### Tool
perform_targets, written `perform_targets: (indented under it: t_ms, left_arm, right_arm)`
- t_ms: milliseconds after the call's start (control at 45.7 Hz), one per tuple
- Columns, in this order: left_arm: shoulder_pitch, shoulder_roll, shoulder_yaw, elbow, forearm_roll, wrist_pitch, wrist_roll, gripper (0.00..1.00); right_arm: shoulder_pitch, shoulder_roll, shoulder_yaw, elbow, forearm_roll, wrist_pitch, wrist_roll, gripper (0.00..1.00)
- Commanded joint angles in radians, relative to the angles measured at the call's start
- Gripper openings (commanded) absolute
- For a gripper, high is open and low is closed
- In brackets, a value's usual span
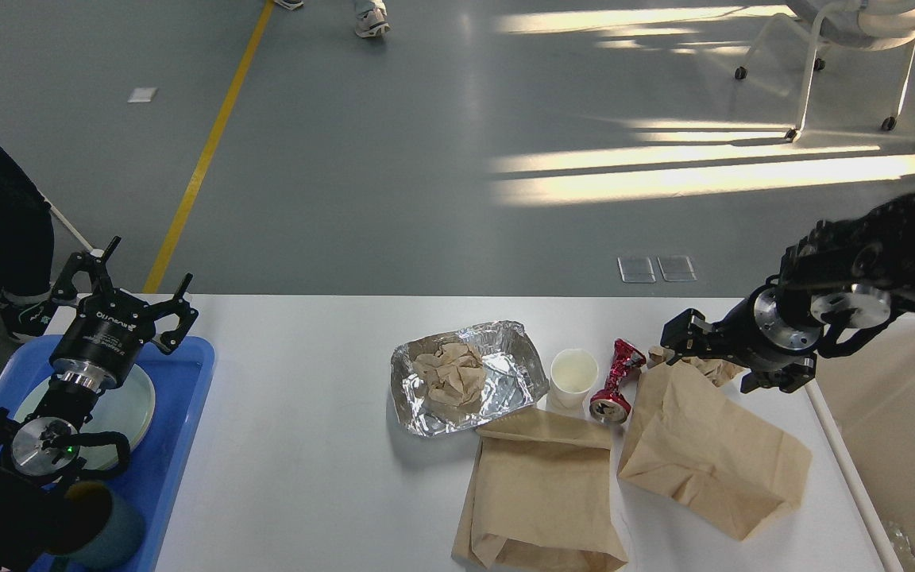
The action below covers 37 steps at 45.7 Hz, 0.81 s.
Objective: Tidy desktop
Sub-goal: 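Move the right gripper down to the brown paper bag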
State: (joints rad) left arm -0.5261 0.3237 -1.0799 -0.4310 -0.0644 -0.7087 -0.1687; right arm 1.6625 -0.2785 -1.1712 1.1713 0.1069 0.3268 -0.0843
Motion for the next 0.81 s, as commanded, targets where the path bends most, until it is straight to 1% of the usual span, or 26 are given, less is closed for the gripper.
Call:
perform_targets:
  t_ms: [0,153,306,416,481,525,569,635,700,722,744,788]
  left_arm:
    - [0.0,0.0,0.0,0.0,0.0,0.0,0.0,0.96]
    - [0.0,0.0,0.0,0.0,0.0,0.0,0.0,0.96]
    - [0.0,0.0,0.0,0.0,0.0,0.0,0.0,0.96]
    - [0.0,0.0,0.0,0.0,0.0,0.0,0.0,0.96]
    - [0.0,0.0,0.0,0.0,0.0,0.0,0.0,0.96]
    - [0.0,0.0,0.0,0.0,0.0,0.0,0.0,0.96]
    - [0.0,0.0,0.0,0.0,0.0,0.0,0.0,0.96]
    - [0.0,0.0,0.0,0.0,0.0,0.0,0.0,0.96]
    - [0.0,0.0,0.0,0.0,0.0,0.0,0.0,0.96]
    - [0.0,0.0,0.0,0.0,0.0,0.0,0.0,0.96]
    - [0.0,0.0,0.0,0.0,0.0,0.0,0.0,0.96]
    - [0.0,0.0,0.0,0.0,0.0,0.0,0.0,0.96]
  right_arm:
    - [-0.033,0.019,0.007,-0.038,-0.001,-0.011,0.0,1.0]
    - [-0.075,0.039,0.018,-0.077,-0.001,-0.012,0.0,1.0]
    - [-0.205,0.117,0.004,-0.192,0.001,-0.031,0.0,1.0]
    - [-0.262,0.137,0.002,-0.255,0.001,-0.032,0.0,1.0]
    - [-0.27,0.139,0.002,-0.262,-0.001,-0.034,0.0,0.99]
    - [-0.279,0.139,0.002,-0.262,-0.001,-0.035,0.0,0.96]
    - [-0.287,0.14,0.001,-0.262,-0.001,-0.037,0.0,0.89]
    - [-0.288,0.14,-0.001,-0.262,-0.001,-0.043,0.0,0.7]
    - [-0.288,0.14,-0.001,-0.259,-0.001,-0.046,0.0,0.62]
    - [-0.287,0.139,-0.002,-0.259,-0.001,-0.046,0.0,0.57]
    - [-0.287,0.139,-0.005,-0.257,-0.001,-0.042,0.001,0.46]
    - [-0.287,0.136,-0.011,-0.254,-0.004,-0.031,0.0,0.18]
